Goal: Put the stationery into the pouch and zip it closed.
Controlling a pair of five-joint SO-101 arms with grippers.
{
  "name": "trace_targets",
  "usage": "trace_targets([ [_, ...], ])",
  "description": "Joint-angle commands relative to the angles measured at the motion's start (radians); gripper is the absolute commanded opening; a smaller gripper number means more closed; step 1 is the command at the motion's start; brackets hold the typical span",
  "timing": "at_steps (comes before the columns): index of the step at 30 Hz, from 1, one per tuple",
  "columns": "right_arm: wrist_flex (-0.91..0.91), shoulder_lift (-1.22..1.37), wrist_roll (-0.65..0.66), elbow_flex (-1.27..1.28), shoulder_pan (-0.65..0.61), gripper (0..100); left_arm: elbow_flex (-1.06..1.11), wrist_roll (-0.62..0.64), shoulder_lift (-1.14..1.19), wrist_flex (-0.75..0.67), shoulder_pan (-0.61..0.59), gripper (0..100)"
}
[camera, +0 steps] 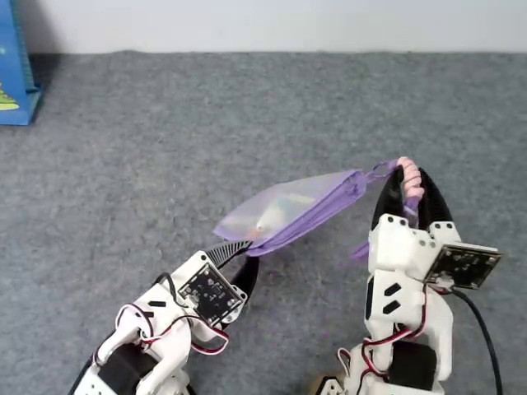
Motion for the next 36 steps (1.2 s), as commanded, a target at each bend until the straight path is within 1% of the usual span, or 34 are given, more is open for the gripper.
trace_targets([
  [1, -0.033, -0.01, 0.008, -0.011, 0.058, 0.7, -0.008, 0.009, -0.002, 0.029, -0.032, 1],
  [3, -0.019, -0.01, 0.005, -0.014, 0.054, 0.7, -0.01, 0.009, -0.002, 0.026, -0.032, 1],
  [6, 0.039, -0.01, 0.005, -0.015, 0.004, 0.7, -0.013, 0.009, -0.002, 0.025, -0.029, 1],
  [8, 0.091, -0.01, 0.005, -0.015, -0.03, 0.7, -0.041, 0.012, -0.002, 0.031, -0.032, 4],
  [10, 0.127, -0.01, 0.006, -0.015, -0.056, 0.7, -0.067, 0.051, -0.002, 0.057, -0.032, 11],
  [13, 0.151, -0.01, 0.006, -0.015, -0.07, 0.7, -0.127, 0.203, -0.002, 0.124, -0.037, 25],
  [15, 0.171, -0.01, 0.006, -0.011, -0.07, 0.7, -0.186, 0.272, -0.002, 0.176, -0.081, 33],
  [17, 0.205, -0.01, 0.008, -0.009, -0.068, 0.8, -0.237, 0.295, -0.002, 0.206, -0.147, 38],
  [20, 0.252, -0.01, 0.008, -0.003, -0.068, 0.8, -0.275, 0.295, -0.002, 0.229, -0.232, 38],
  [25, 0.24, -0.01, 0.0, 0.092, -0.087, 0.8, -0.275, 0.299, -0.002, 0.256, -0.295, 38],
  [28, 0.209, -0.01, -0.003, 0.187, -0.157, 0.8, -0.278, 0.302, -0.002, 0.285, -0.348, 38],
  [33, 0.156, -0.01, -0.009, 0.276, -0.334, 0.8, -0.272, 0.302, -0.002, 0.307, -0.468, 38],
  [36, 0.151, -0.01, -0.069, 0.264, -0.438, 0.8, -0.251, 0.302, -0.002, 0.304, -0.522, 38],
])
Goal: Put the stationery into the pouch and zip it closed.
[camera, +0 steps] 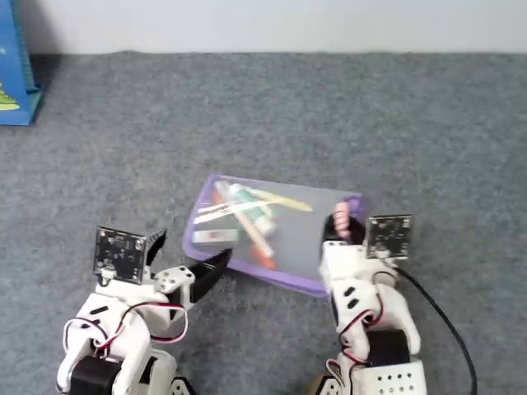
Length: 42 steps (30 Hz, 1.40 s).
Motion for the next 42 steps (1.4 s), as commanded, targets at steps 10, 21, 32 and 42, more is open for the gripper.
trace_targets([
  [10, 0.099, -0.015, -0.052, -0.064, -0.213, 4.3, 0.137, 0.018, -0.002, -0.075, -0.055, 38],
  [21, 0.332, -0.015, -0.054, -0.229, -0.113, 28.0, 0.225, 0.018, -0.002, -0.097, -0.051, 38],
  [32, 0.46, -0.015, -0.054, -0.244, -0.042, 4.2, 0.246, 0.011, -0.002, -0.097, -0.051, 33],
  [42, 0.46, -0.015, -0.054, -0.143, 0.05, 1.1, 0.262, -0.117, -0.002, -0.106, 0.006, 1],
])
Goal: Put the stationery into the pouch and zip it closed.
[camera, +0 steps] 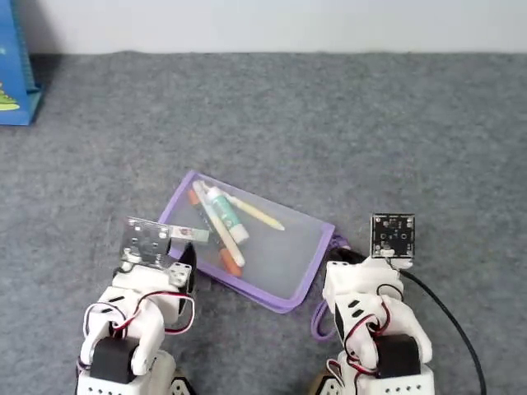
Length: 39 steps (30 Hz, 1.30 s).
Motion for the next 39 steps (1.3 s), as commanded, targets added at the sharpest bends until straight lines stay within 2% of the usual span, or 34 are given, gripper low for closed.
trace_targets([
  [1, 0.001, -0.001, -0.003, 0.025, 0.016, 0.9, -0.002, -0.034, -0.003, 0.0, 0.017, 1],
  [17, 0.008, -0.001, -0.003, 0.192, 0.013, 0.9, 0.101, -0.034, -0.003, 0.006, 0.015, 1],
  [23, 0.157, -0.053, -0.009, 0.138, 0.018, 0.9, 0.096, -0.034, -0.003, 0.055, 0.017, 1],
  [27, 0.17, -0.082, -0.009, 0.153, 0.01, 0.9, 0.093, -0.032, -0.003, 0.055, 0.015, 1],
  [32, 0.163, -0.077, -0.011, 0.18, 0.016, 0.9, 0.085, 0.068, -0.003, 0.055, 0.015, 1],
  [39, 0.142, -0.077, -0.003, 0.229, 0.01, 0.9, 0.156, 0.078, -0.003, 0.048, 0.015, 1],
])
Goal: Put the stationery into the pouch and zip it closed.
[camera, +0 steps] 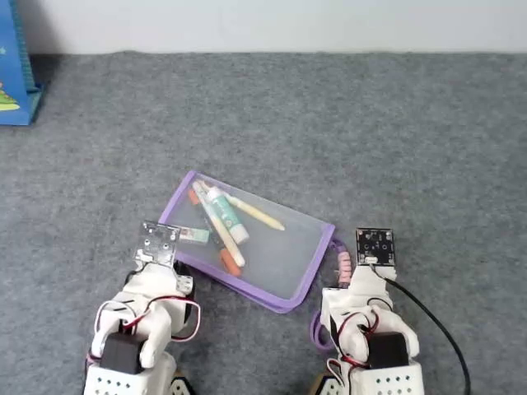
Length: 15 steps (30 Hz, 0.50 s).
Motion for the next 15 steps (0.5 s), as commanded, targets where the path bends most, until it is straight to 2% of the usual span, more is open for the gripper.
trace_targets([
  [1, -0.013, -0.008, -0.003, 0.017, 0.005, 0.9, 0.015, 0.015, -0.005, -0.003, 0.008, 1],
  [15, -0.015, -0.008, -0.003, 0.018, 0.008, 0.9, 0.024, 0.017, -0.005, 0.005, 0.008, 1],
])
